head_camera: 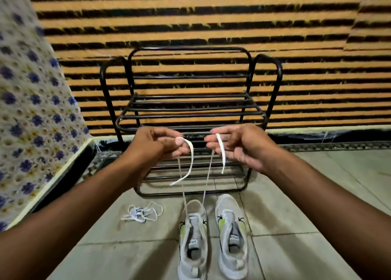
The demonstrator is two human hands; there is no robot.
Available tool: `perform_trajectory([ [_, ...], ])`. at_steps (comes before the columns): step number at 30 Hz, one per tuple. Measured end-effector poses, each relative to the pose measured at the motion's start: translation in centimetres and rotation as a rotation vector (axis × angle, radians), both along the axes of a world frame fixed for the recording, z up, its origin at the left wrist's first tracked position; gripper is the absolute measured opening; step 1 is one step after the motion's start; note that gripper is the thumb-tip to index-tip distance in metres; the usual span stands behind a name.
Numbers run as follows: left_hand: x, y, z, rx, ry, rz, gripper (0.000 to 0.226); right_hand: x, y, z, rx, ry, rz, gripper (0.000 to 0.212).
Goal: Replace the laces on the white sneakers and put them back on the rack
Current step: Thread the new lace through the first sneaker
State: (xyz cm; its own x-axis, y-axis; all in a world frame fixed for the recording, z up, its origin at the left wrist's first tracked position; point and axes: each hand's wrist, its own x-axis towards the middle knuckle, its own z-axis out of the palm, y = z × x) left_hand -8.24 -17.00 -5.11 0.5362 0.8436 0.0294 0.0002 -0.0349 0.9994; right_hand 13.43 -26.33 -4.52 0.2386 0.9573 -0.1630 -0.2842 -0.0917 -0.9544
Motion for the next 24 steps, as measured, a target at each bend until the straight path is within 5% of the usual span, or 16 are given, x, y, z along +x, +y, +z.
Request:
perform_trajectory([
  [9, 0.5, -0.4, 2.6, 0.209, 0.265, 0.051, 0.016, -2.0, 0.0, 0.7, 0.075, -0.248, -0.209, 0.009],
  [16, 0.2, 0.3, 1.7, 0.652, 0.578, 0.225, 0.012, -1.2, 0.7, -0.2, 0.062, -0.608, -0.277, 0.027],
  [20, 0.3, 0.3, 1.9, 0.508, 0.495, 0.214, 0.009, -1.5, 1.0, 0.1, 0.100, -0.594, -0.287, 0.030],
  [24, 0.5, 0.4, 2.8, 0.108, 0.147, 0.212, 0.014, -1.7, 1.2, 0.1, 0.161, -0.600, -0.314, 0.033],
])
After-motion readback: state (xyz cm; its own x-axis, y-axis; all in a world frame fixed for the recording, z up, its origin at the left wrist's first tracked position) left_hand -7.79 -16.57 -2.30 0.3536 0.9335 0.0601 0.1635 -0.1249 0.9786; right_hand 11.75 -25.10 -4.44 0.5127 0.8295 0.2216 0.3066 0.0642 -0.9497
